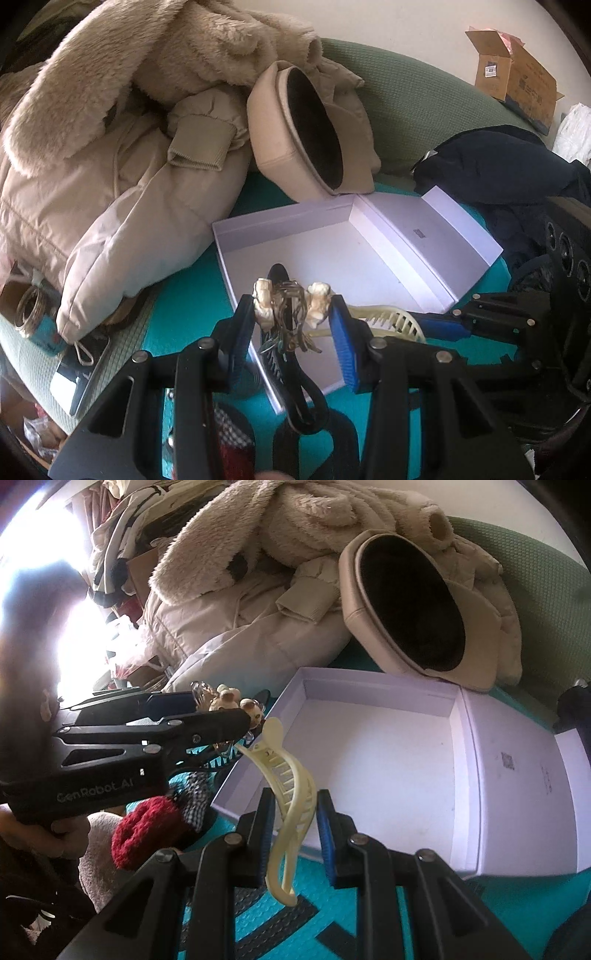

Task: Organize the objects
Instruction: 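Lower both clips into the white box and open both tools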

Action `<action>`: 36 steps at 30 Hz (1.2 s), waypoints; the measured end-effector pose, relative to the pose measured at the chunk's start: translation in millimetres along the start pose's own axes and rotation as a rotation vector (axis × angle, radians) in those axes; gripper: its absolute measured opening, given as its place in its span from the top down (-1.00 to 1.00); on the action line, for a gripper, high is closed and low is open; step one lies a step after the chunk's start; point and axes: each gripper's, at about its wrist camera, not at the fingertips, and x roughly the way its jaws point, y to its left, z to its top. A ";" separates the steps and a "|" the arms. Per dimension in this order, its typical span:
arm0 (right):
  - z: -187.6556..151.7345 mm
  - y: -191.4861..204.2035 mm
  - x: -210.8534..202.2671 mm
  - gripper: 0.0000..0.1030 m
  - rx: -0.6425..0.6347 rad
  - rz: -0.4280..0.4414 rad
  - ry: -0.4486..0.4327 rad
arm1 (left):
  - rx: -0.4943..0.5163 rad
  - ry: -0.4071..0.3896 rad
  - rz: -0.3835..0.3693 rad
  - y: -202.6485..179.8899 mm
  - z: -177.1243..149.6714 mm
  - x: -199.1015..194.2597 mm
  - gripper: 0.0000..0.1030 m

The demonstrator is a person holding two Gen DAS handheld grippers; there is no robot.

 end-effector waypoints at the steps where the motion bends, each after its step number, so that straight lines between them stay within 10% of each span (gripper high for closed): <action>1: 2.1 -1.3 1.5 0.58 -0.003 -0.004 -0.001 | 0.003 0.000 -0.002 -0.2 2.9 3.0 0.24; 36: 51.0 -78.9 73.7 0.57 0.078 -0.208 0.068 | 0.115 0.086 -0.042 -9.6 61.5 119.6 0.24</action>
